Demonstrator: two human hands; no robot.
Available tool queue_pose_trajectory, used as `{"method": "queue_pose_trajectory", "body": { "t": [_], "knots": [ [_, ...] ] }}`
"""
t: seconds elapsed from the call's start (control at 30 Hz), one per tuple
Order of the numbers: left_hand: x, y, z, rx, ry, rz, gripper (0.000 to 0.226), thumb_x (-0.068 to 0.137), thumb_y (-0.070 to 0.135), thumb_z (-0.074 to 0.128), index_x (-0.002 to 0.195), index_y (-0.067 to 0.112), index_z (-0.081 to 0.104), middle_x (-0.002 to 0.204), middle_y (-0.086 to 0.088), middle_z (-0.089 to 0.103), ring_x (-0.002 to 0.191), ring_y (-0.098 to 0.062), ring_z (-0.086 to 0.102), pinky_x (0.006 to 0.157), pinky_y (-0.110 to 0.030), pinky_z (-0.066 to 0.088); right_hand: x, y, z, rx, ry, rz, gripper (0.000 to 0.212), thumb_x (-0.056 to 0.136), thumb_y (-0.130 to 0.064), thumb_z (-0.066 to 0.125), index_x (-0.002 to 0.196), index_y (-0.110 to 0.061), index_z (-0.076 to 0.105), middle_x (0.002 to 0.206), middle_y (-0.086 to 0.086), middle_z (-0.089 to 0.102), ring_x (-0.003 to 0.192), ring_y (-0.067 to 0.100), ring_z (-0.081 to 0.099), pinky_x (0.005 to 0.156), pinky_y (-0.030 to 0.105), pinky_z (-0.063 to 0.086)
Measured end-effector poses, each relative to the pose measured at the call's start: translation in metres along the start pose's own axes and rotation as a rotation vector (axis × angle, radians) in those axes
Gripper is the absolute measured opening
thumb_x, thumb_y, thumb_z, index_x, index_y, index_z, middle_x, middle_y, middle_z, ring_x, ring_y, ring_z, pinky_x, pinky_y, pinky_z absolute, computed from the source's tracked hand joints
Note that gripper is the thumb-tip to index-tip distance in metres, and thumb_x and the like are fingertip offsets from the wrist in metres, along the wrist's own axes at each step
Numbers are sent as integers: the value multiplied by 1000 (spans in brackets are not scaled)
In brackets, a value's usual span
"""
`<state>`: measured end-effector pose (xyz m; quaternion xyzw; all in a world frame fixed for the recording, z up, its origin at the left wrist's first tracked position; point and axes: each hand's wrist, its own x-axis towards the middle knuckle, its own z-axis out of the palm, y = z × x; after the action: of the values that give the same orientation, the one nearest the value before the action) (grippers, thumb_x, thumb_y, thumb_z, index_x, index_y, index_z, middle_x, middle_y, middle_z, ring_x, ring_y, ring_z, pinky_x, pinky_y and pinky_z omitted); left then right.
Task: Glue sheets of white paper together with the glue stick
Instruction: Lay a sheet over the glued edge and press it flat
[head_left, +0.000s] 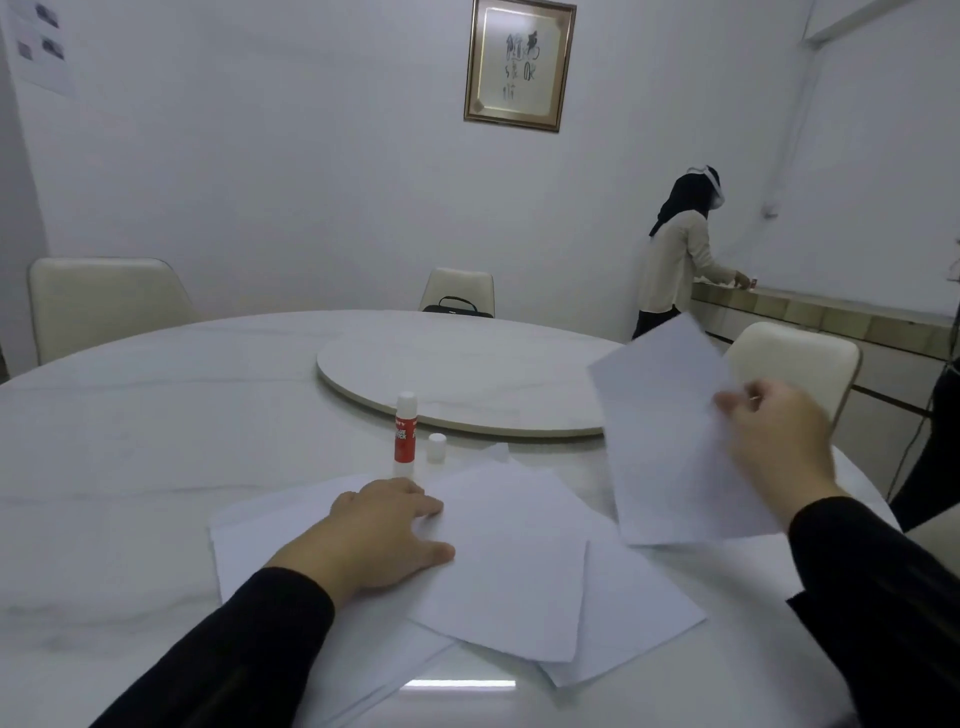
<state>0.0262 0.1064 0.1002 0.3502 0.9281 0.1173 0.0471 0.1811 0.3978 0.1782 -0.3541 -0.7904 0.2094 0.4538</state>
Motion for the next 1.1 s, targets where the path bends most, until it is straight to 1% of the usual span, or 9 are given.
{"method": "queue_pose_trajectory", "body": {
  "t": [0.1, 0.2, 0.3, 0.4, 0.47, 0.63, 0.8, 0.9, 1.1],
  "knots": [
    [-1, 16, 11, 109, 117, 16, 63, 80, 68, 43, 131, 30, 47, 134, 4, 40, 125, -18, 33, 103, -37, 26, 11, -9, -24, 102, 209, 34, 26, 92, -25, 52, 96, -2, 62, 94, 23, 63, 88, 39, 58, 79, 47, 48],
    [3, 23, 13, -14, 181, 29, 51, 88, 57, 42, 126, 24, 53, 136, 1, 37, 128, -20, 30, 104, -35, 26, 10, -29, -31, 347, 66, 74, 21, 90, -23, 58, 90, -2, 64, 91, 18, 67, 75, 32, 61, 70, 40, 51],
    [3, 18, -10, -661, 346, -5, 41, 95, 46, 39, 102, 14, 64, 103, -5, 58, 100, -26, 51, 88, -35, 39, -10, -55, -18, 512, -376, -6, 10, 88, -14, 63, 83, -6, 66, 79, 10, 67, 56, 16, 59, 56, 25, 48],
    [-5, 3, -32, -1412, 67, 50, 70, 74, 74, 46, 104, 16, 69, 95, -4, 70, 84, -21, 65, 71, -31, 49, -29, -71, 5, 382, -713, -161, 6, 84, -16, 69, 79, -12, 69, 70, 2, 69, 55, 10, 60, 56, 21, 49],
    [-12, -3, -33, -1376, -67, 106, 65, 72, 70, 59, 108, 17, 71, 102, -2, 74, 90, -19, 69, 70, -29, 53, -39, -82, 23, 283, -825, -251, 8, 81, -18, 72, 74, -17, 69, 63, 1, 63, 53, 11, 55, 53, 21, 45],
    [-12, -15, -25, -1208, 185, -61, 17, 84, 20, 67, 100, 14, 70, 89, -1, 76, 81, -19, 72, 64, -29, 52, -43, -92, 48, 234, -839, -165, 17, 69, -29, 81, 78, -19, 71, 66, -1, 70, 57, 12, 63, 58, 24, 49],
    [-16, -28, -23, -1242, 229, -157, 15, 85, 15, 67, 99, 10, 67, 89, -5, 76, 81, -23, 73, 75, -39, 58, -46, -56, 41, 600, -1025, 375, 52, 50, -23, 83, 99, -8, 74, 95, 10, 76, 80, 23, 73, 68, 30, 59],
    [-17, -25, -19, -1230, 213, -172, 17, 84, 17, 68, 100, 11, 66, 89, -6, 76, 81, -25, 73, 81, -44, 57, -58, -41, 41, 779, -1023, 597, 47, 57, -13, 79, 99, 6, 70, 99, 22, 72, 79, 32, 73, 63, 35, 61],
    [-15, -16, -17, -1009, 242, -243, 11, 82, 23, 65, 79, 13, 63, 78, -2, 70, 68, -19, 67, 63, -27, 49, -73, -28, 38, 538, -895, 486, 24, 72, 3, 74, 96, 5, 68, 86, 16, 76, 78, 30, 73, 62, 32, 57]
  ]
}}
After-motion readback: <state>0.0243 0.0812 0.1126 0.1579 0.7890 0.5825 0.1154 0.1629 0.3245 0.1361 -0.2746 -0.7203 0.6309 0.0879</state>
